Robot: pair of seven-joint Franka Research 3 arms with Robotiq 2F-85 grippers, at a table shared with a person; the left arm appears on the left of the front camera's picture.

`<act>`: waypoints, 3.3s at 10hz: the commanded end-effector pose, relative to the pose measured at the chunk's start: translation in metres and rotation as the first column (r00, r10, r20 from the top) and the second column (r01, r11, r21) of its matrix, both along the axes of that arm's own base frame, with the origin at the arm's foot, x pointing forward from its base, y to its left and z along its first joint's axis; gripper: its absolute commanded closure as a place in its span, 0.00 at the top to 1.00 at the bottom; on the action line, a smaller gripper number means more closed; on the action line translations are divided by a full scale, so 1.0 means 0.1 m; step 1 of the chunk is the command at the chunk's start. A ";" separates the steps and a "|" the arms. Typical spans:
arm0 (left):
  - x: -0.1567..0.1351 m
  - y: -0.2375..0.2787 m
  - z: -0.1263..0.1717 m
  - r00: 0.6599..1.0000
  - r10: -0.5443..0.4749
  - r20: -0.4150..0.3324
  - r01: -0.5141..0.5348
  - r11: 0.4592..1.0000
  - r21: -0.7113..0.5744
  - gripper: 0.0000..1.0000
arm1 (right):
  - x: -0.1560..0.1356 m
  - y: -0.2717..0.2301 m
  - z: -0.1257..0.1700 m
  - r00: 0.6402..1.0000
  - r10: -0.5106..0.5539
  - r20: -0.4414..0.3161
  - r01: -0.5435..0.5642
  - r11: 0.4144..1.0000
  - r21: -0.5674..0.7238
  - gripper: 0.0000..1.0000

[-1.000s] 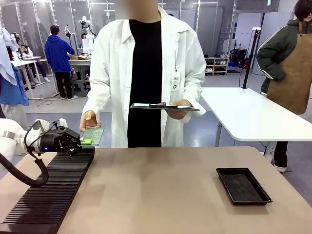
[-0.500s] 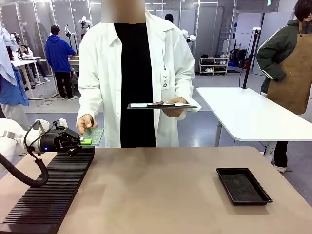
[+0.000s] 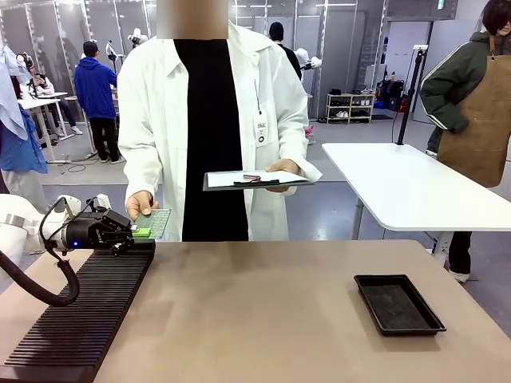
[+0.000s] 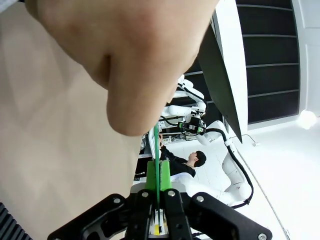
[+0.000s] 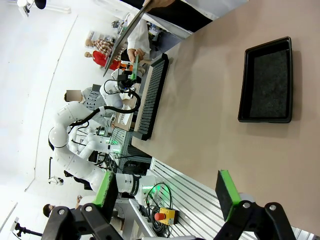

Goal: Inspect the PCB.
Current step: Release the Blank PCB you were holding, then pick up the Blank PCB that the human is holding.

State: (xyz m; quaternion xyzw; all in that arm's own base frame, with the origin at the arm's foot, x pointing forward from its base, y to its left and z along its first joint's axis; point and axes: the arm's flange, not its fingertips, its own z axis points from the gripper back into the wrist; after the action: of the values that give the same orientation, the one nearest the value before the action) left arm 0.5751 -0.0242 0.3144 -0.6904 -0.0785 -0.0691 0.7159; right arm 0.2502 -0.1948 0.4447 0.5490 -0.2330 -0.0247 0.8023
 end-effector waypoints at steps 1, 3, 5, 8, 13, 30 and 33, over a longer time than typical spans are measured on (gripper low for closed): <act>0.01 -0.01 0.00 1.000 0.001 0.002 -0.001 1.000 0.007 0.03 | 0.01 -0.01 0.01 1.000 0.003 0.024 -0.003 1.000 0.002 1.00; 0.01 -0.01 0.00 1.000 0.001 0.002 -0.001 1.000 0.007 0.03 | 0.01 -0.01 0.01 1.000 0.003 0.024 -0.003 1.000 0.002 1.00; 0.01 -0.01 0.00 1.000 0.001 0.002 -0.001 1.000 0.007 0.03 | 0.01 -0.01 0.01 1.000 0.003 0.024 -0.003 1.000 0.002 1.00; -0.02 0.00 0.01 1.000 -0.019 0.005 0.019 1.000 -0.008 0.28 | 0.01 -0.01 0.01 1.000 0.003 0.024 -0.003 1.000 0.002 1.00; -0.02 -0.03 0.02 1.000 -0.027 -0.001 0.027 1.000 -0.001 1.00 | 0.01 -0.01 0.01 1.000 0.003 0.024 -0.003 1.000 0.002 1.00; 0.00 -0.01 0.01 1.000 -0.005 0.001 0.005 1.000 0.000 1.00 | 0.01 -0.01 0.01 1.000 0.003 0.024 -0.003 1.000 0.002 1.00; 0.00 0.00 0.00 1.000 -0.003 0.001 0.003 1.000 0.000 1.00 | 0.01 -0.01 0.01 1.000 0.003 0.024 -0.003 1.000 0.002 1.00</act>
State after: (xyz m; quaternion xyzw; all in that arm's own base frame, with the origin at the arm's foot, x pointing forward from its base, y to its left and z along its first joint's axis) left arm 0.5748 -0.0241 0.3149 -0.6904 -0.0778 -0.0706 0.7158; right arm 0.2501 -0.1948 0.4447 0.5489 -0.2330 -0.0247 0.8023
